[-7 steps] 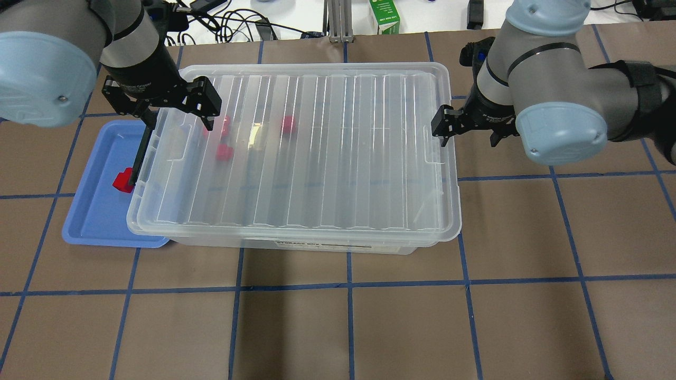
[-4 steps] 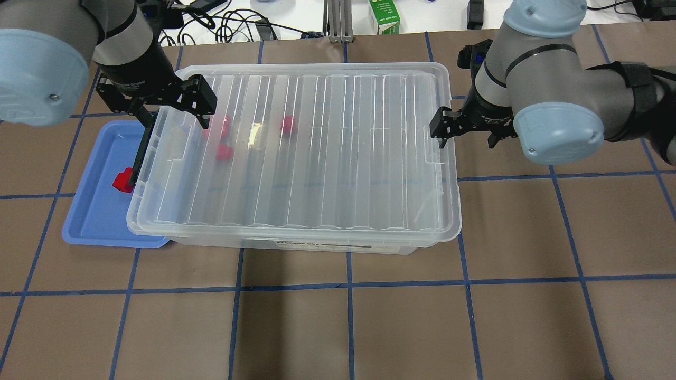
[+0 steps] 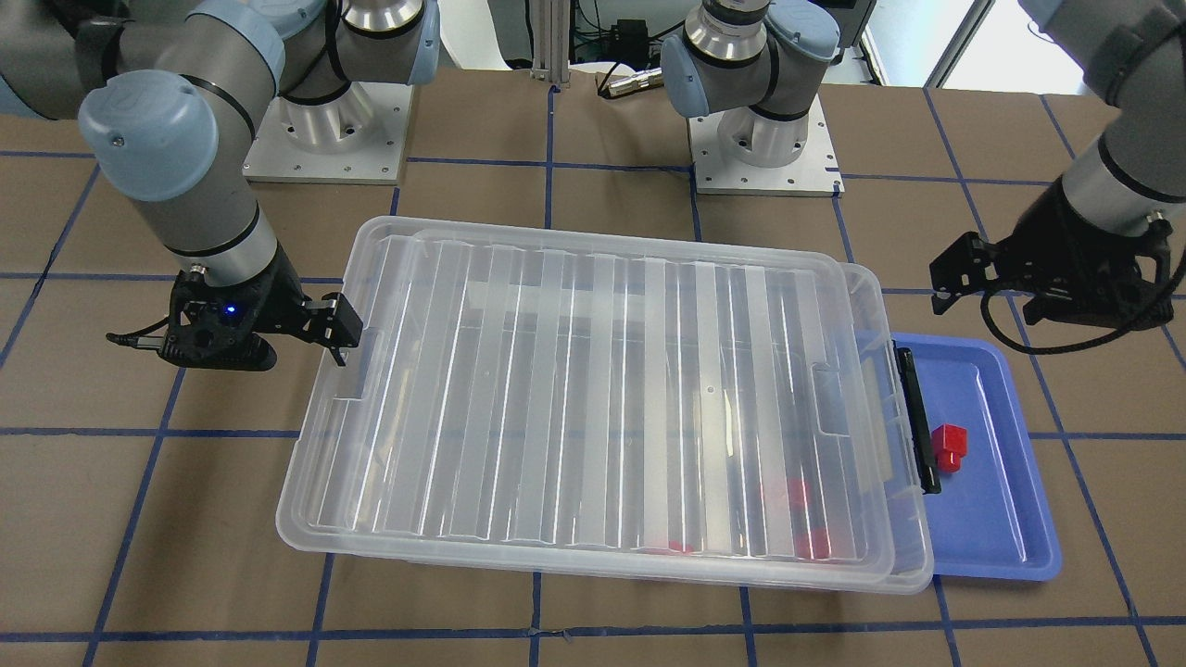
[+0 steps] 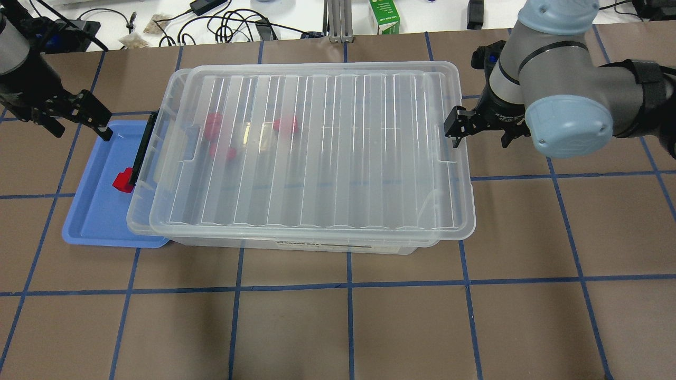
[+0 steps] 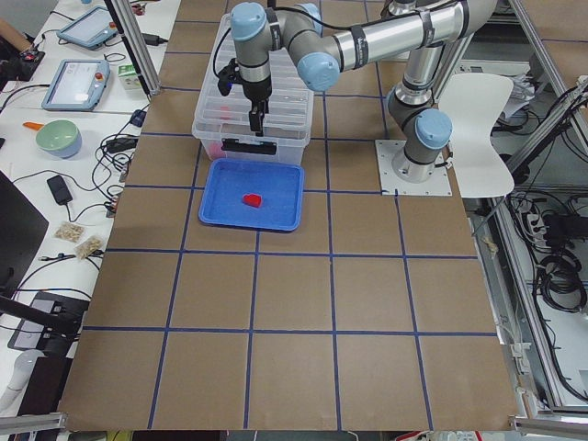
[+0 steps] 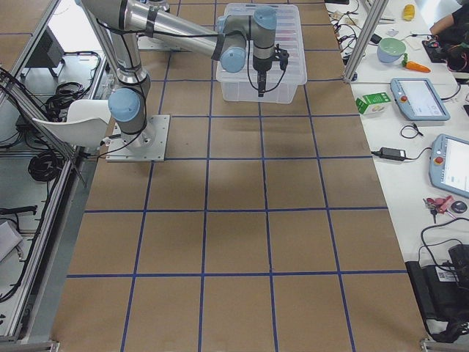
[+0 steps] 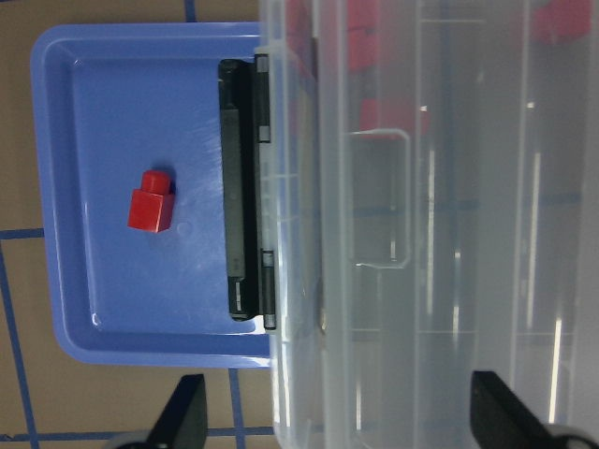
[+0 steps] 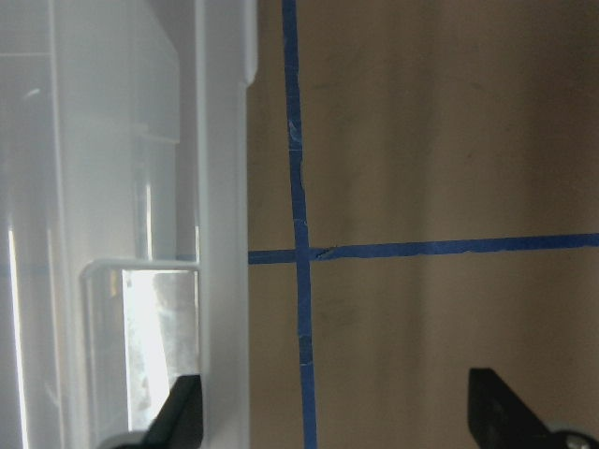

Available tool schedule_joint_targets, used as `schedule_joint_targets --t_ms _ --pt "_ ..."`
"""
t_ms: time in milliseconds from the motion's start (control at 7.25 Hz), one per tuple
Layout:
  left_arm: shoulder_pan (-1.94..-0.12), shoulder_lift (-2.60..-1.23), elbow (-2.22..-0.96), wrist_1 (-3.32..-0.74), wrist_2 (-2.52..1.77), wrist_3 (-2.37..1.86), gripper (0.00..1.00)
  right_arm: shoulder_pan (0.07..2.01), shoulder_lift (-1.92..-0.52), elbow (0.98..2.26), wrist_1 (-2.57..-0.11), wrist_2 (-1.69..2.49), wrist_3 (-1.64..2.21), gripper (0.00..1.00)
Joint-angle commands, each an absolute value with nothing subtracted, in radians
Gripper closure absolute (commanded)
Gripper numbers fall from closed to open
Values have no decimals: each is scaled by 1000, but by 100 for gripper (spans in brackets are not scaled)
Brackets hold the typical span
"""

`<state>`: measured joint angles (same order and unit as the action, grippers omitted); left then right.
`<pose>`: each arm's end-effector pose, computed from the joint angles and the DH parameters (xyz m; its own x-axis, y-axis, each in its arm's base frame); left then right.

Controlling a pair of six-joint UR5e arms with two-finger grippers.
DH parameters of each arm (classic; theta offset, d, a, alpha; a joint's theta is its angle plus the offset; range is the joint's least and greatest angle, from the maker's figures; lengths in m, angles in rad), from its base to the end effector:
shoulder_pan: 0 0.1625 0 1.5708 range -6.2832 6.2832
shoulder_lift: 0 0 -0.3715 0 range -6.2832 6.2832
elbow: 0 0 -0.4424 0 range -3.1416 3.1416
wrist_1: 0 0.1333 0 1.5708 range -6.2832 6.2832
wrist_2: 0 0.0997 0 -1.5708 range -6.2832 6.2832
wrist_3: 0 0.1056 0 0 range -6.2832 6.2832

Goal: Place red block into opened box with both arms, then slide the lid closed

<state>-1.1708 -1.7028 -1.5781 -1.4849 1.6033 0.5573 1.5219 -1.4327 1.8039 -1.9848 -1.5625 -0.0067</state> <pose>0.1066 -0.5856 0.3586 -0.9875 0.1575 0.0007 0.1572 0.9856 0.0625 0.1063 -0.5734 0.2688 -0.9991 0.0418 -0.0080 0.0421 0.9982 -0.0428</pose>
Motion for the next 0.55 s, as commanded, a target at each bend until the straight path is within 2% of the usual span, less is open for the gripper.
schedule_joint_targets --t_ms 0,414 --pt "-1091 -1785 -1580 -1413 1603 716 0 1483 -1436 1805 -1979 -1563 -49 0" --pt "-1063 -1892 -1583 -1309 1600 791 0 1444 -1440 1805 -1967 -1571 -138 0"
